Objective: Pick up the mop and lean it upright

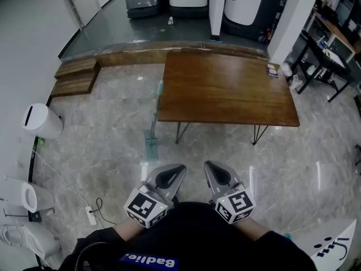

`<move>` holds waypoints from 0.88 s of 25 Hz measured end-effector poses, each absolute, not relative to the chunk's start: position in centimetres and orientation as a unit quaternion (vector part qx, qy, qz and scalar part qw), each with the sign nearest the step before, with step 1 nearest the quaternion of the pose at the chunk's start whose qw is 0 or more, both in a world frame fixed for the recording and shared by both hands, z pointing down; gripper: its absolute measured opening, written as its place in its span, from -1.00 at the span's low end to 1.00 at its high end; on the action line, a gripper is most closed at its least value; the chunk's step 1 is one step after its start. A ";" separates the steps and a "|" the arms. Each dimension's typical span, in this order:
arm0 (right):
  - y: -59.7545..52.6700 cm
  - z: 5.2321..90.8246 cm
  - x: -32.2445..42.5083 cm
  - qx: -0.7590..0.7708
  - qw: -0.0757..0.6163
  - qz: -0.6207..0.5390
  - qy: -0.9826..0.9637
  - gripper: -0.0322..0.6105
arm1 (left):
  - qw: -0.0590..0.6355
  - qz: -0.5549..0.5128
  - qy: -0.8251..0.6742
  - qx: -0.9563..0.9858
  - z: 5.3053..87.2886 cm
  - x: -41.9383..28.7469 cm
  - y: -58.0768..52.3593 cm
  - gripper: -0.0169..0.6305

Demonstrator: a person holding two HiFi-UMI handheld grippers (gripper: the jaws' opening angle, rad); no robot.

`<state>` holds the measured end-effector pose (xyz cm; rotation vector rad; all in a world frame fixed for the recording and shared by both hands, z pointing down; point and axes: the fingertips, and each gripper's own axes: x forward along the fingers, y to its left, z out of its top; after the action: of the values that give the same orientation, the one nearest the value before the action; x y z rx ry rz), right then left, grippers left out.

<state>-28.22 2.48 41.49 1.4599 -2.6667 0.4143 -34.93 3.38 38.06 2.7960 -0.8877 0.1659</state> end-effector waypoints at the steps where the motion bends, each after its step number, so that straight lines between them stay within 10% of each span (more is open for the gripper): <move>1: 1.7 41.5 -28.6 0.478 0.039 0.135 -0.867 -0.89 | 0.102 0.056 -0.297 0.948 38.0 -35.3 2.5 -0.89; 22: -12.6 42.6 -39.8 0.527 0.087 0.145 -0.833 -0.88 | 0.127 0.031 -0.239 0.962 39.2 -46.4 -12.9 -0.89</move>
<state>-39.79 -12.58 42.64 1.5704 -2.4799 0.4311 -46.45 -12.95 39.22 2.8008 -0.6965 0.0912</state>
